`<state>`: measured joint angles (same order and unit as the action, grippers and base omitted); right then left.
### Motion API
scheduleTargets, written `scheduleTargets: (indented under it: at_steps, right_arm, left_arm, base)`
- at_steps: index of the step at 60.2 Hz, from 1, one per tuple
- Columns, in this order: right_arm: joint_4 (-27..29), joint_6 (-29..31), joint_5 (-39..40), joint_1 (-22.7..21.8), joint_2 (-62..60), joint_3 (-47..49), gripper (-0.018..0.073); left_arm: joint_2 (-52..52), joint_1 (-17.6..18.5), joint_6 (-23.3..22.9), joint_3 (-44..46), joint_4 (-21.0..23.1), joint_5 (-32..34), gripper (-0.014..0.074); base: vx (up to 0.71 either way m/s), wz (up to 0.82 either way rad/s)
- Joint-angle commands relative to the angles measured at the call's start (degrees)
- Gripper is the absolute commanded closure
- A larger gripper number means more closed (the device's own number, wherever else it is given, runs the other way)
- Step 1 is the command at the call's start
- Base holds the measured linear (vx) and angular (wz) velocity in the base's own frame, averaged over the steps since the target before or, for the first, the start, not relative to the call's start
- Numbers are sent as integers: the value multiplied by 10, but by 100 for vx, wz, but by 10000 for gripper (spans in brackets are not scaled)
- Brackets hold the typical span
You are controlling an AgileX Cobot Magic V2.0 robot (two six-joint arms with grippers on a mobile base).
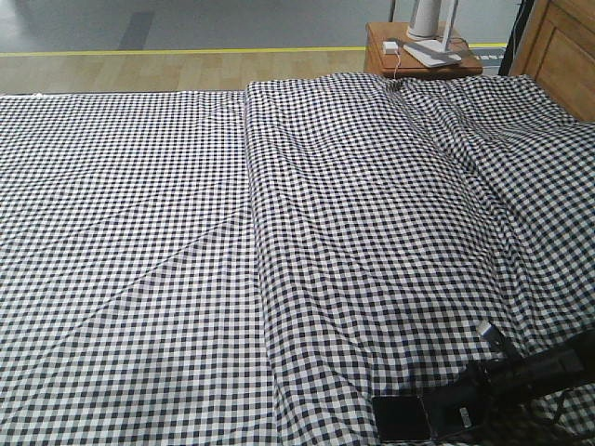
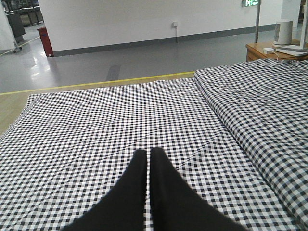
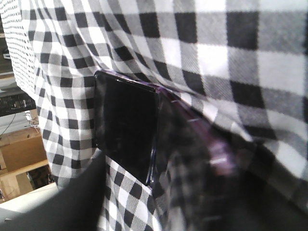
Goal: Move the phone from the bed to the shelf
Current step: 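Close the right gripper on the black phone's edge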
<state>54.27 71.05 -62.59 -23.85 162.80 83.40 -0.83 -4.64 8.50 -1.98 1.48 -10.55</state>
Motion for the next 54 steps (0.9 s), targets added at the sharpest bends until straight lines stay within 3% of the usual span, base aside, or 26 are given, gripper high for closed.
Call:
scheduleTargets:
  at_steps: [1, 5, 29, 54]
  right_arm:
    - [3, 14, -64, 2, -33, 4, 477]
    - [3, 22, -76, 2, -35, 4, 576]
    - [2, -1, -112, 2, -61, 2, 568]
    - [4, -34, -112, 4, -223, -18, 564]
  left_arm:
    - [-6, -1, -3, 13, 5, 41, 595]
    - [-6, -1, -3, 13, 5, 41, 595]
    - [-6, -1, -3, 13, 5, 41, 595]
    - [-6, -1, -3, 13, 5, 41, 595]
  base:
    - [0, 0]
    - [0, 0]
    - [0, 0]
    - [0, 0]
